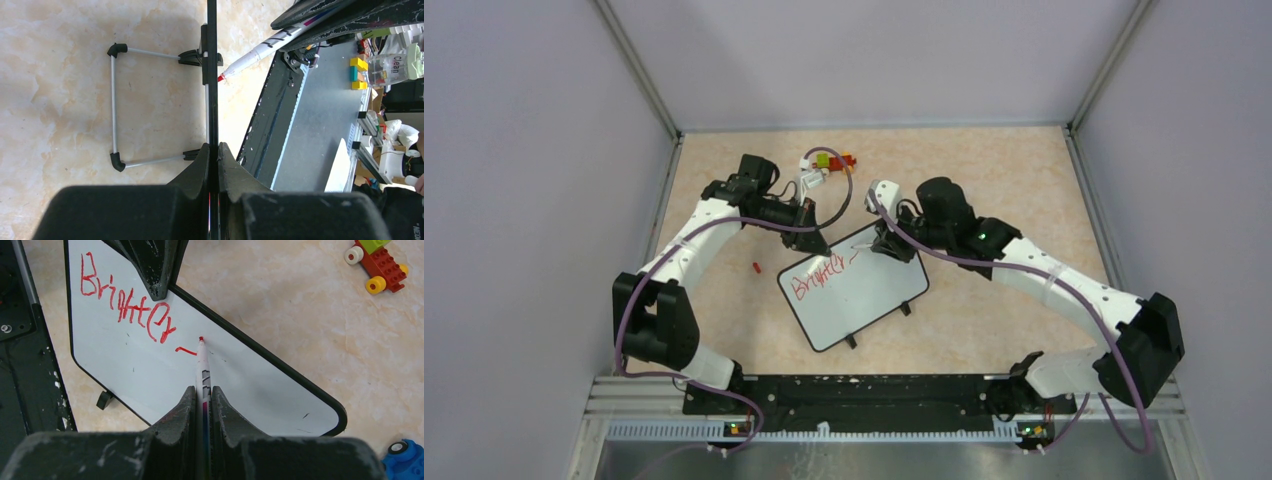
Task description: Write a sentence on the whiteboard
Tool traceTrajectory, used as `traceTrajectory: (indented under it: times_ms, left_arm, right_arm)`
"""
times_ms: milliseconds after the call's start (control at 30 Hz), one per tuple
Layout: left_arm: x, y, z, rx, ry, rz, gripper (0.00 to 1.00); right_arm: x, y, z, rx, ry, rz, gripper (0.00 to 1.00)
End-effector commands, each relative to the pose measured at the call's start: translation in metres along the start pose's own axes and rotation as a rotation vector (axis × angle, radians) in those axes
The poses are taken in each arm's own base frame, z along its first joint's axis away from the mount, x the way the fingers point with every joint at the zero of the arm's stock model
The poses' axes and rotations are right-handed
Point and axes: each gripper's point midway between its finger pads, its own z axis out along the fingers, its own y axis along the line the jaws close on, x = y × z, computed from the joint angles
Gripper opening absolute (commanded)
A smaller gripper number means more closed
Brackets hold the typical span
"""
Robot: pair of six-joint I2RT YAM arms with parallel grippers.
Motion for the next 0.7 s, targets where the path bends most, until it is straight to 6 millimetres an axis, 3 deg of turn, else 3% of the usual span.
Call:
traceTrajectory:
  times_ms: [0, 433, 667]
  left_arm:
    - [0.008, -0.007, 0.003, 0.042, 0.022, -0.011, 0.00]
    - [0.008, -0.006, 0.004, 0.042, 0.022, -0.013, 0.00]
    - [0.008, -0.006, 0.004, 0.044, 0.021, -0.014, 0.00]
  right_arm:
    - [-0.014, -0.009, -0.001, 0.029, -0.041, -0.024, 0.00]
    - [0.019, 0.009, -0.006, -0.014, 0.022, -0.002, 0.00]
    - [0.018, 0.007, -0.009, 0.006, 0.022, -0.010, 0.00]
